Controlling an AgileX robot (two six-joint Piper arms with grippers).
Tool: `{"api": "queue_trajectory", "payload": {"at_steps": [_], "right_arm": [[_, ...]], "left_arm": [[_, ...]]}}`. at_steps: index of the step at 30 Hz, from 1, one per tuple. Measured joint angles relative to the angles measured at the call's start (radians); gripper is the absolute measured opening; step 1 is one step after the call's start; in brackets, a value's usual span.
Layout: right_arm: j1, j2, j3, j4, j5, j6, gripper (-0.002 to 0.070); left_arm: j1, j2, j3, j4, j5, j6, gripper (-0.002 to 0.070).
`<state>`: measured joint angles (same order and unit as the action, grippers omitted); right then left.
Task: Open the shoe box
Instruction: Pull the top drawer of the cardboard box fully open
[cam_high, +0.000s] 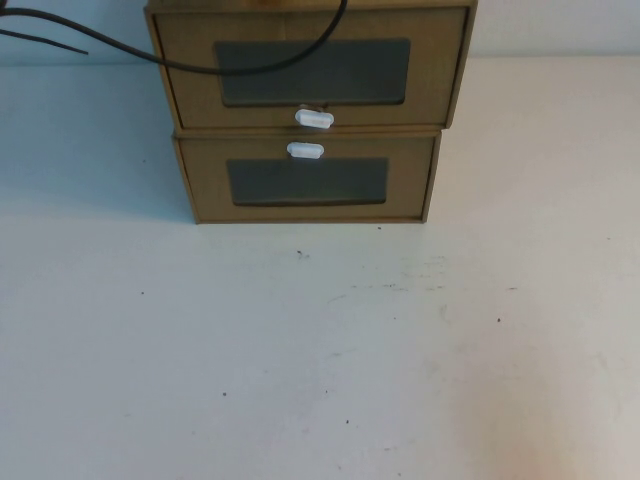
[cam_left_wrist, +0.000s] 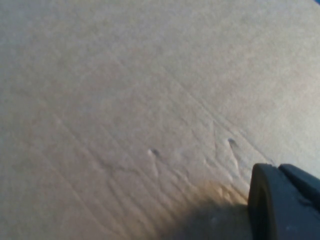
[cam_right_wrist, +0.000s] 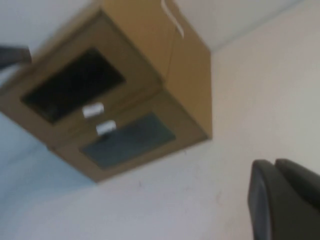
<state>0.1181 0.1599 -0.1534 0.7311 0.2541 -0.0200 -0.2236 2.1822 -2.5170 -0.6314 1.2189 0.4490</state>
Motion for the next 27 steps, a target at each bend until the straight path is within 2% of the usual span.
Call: {"api": "queue_trajectory", "payload": {"at_steps": [6, 16, 19, 22, 27], "right_arm": [[0.000, 0.321, -0.246, -0.175, 0.301, -0.050, -0.0013], [0.011, 0.735, -0.558, -0.237, 0.518, -0.269, -0.0013], [0.069, 0.838, -0.644, -0.262, 0.524, -0.284, -0.0013], [0.174, 0.933, -0.726, -0.312, 0.515, -0.277, -0.0013], [0.363, 1.096, -0.879, -0.527, 0.507, -0.161, -0.0013]], "left_arm": [[0.000, 0.000, 0.000, 0.000, 0.000, -0.007, -0.0005], [0.000, 0.000, 0.000, 0.000, 0.002, -0.009, -0.0005], [0.000, 0.000, 0.000, 0.000, 0.002, -0.009, -0.0005], [0.000, 0.000, 0.000, 0.000, 0.002, -0.009, -0.0005], [0.000, 0.000, 0.000, 0.000, 0.002, -0.009, -0.0005]]}}
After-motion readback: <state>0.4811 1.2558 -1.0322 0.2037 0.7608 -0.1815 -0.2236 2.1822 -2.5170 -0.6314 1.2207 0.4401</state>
